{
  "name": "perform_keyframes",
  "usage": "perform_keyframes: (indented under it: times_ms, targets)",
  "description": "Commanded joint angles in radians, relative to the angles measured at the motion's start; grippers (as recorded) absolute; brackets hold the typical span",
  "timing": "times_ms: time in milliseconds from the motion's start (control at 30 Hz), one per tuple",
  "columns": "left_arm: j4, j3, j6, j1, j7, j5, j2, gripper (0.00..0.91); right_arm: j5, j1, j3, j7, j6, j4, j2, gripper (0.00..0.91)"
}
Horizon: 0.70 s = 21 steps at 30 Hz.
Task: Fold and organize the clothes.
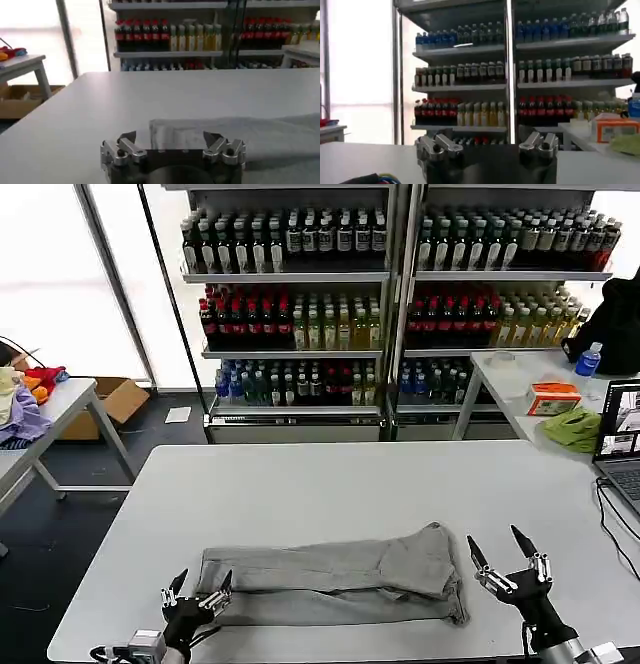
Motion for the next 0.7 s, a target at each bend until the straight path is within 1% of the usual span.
perform_keyframes:
  times_ms: [33, 100, 133, 167, 233, 367, 500, 600, 700]
  targets:
    - [0.076, 0.024, 0.003, -0.029, 0.03, -0.014, -0.017, 0.071, -0.003, -0.007, 0.005, -0.002, 0.035, -0.002, 0.009, 0.907]
    - [0.086, 0.023, 0.005, -0.03, 0.039, -0.014, -0.016, 0.02, 0.001, -0.008, 0.007, -0.002, 0.037, -0.002, 0.009, 0.907]
    - [0.087, 0.024, 0.007, -0.028, 0.039, -0.018, -0.018, 0.02, 0.0, -0.008, 0.007, -0.001, 0.04, -0.004, 0.009, 0.907]
    - [0.083, 0.026, 0.011, -0.026, 0.046, -0.025, -0.019, 0.0, -0.005, -0.008, 0.007, 0.0, 0.047, -0.006, 0.01, 0.907]
    - [0.074, 0.03, 0.026, -0.017, 0.064, -0.039, -0.02, 0.0, -0.006, -0.01, 0.007, 0.002, 0.055, -0.002, 0.009, 0.907]
    - [0.071, 0.039, 0.021, -0.013, 0.076, -0.034, -0.034, 0.01, -0.006, -0.01, 0.011, 0.001, 0.058, 0.0, 0.008, 0.907]
    - [0.05, 0.039, -0.011, -0.018, 0.074, -0.035, -0.049, 0.0, -0.003, -0.004, 0.014, 0.001, 0.059, -0.002, 0.002, 0.907]
    - [0.048, 0.014, -0.029, -0.032, 0.07, -0.03, -0.052, 0.01, 0.001, 0.0, 0.015, 0.001, 0.056, -0.002, -0.004, 0.907]
    - [0.033, -0.037, -0.019, -0.032, 0.094, -0.048, -0.037, 0.0, 0.004, 0.004, 0.014, 0.003, 0.052, -0.001, -0.007, 0.907]
